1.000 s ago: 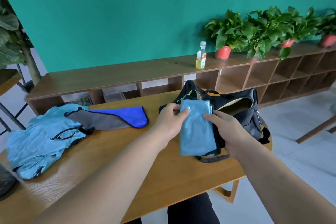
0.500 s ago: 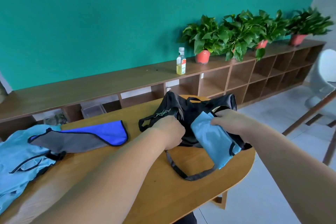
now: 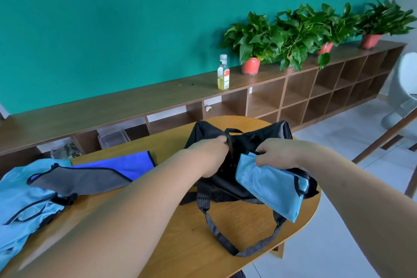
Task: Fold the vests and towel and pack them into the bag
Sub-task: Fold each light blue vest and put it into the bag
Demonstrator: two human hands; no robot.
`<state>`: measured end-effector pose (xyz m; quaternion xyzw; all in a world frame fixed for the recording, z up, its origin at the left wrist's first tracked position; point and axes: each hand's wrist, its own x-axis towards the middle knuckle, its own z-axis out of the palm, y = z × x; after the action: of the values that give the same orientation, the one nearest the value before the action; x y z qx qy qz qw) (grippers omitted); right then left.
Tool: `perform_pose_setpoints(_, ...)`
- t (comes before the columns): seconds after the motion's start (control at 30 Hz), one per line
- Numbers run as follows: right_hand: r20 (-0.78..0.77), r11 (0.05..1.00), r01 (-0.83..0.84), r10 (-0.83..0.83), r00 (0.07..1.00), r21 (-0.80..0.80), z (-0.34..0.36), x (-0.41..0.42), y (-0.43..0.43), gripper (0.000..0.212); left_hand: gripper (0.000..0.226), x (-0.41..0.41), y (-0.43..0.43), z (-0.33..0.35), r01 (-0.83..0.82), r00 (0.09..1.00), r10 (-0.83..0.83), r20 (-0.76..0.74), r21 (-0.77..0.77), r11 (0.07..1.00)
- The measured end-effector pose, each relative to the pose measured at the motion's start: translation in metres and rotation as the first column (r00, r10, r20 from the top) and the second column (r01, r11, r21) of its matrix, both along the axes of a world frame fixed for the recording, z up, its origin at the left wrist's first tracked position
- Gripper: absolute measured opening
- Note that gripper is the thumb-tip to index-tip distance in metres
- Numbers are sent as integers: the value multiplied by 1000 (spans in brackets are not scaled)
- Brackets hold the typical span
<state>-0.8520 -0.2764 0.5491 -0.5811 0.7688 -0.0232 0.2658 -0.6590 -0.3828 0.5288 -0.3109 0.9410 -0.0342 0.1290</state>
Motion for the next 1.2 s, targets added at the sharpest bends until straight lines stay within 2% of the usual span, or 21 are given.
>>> perform_pose_setpoints(0.13,-147,997,-68,73,986,42,10,-2,-1,26,63,-8,-19,9,-160,947,180,-266,98,982)
perform_pose_setpoints(0.23,-376,991,-112,131,917,71,16,8,-12,31,89,-3,-28,12,-227,871,291,-396,202,953)
perform_pose_setpoints(0.3,-463,989,-134,149,874,65,16,24,-29,39,98,1,-30,11,-242,842,328,-428,244,939)
perform_pose_setpoints(0.4,-485,978,-138,199,852,157,2,42,-63,40,105,4,-26,9,-253,847,336,-413,243,936)
perform_pose_setpoints(0.5,-522,975,-49,158,838,216,-17,28,-91,19,105,4,-24,6,-234,865,291,-408,186,954)
perform_pose_setpoints(0.57,-552,989,-8,91,829,151,-21,16,-100,12,104,4,-26,6,-223,870,273,-411,167,960)
perform_pose_setpoints(0.67,-543,996,71,-28,839,59,-20,2,-107,20,104,4,-29,6,-216,876,260,-407,152,964)
perform_pose_setpoints(0.77,-478,989,122,-66,876,87,-34,-5,-106,36,100,2,-34,7,-216,875,266,-404,166,962)
perform_pose_setpoints(0.87,-444,971,121,-18,896,206,-65,-7,-98,34,93,-3,-37,9,-214,866,270,-421,177,961)
perform_pose_setpoints(0.93,-458,959,136,-7,889,250,-85,-8,-96,18,87,-8,-39,9,-198,866,257,-430,176,964)
perform_pose_setpoints(0.97,-443,962,166,-55,895,217,-95,-11,-98,17,81,-9,-40,8,-185,868,246,-431,180,966)
perform_pose_setpoints(1.07,-343,963,244,-192,919,114,-105,-11,-101,33,67,-11,-41,6,-143,873,209,-440,179,973)
perform_pose_setpoints(1.13,-200,954,287,-265,943,90,-105,-9,-106,39,70,-13,-42,3,-116,875,183,-448,173,978)
perform_pose_setpoints(1.2,-201,967,251,-238,950,39,-102,-9,-111,37,76,-14,-40,2,-94,875,166,-455,178,980)
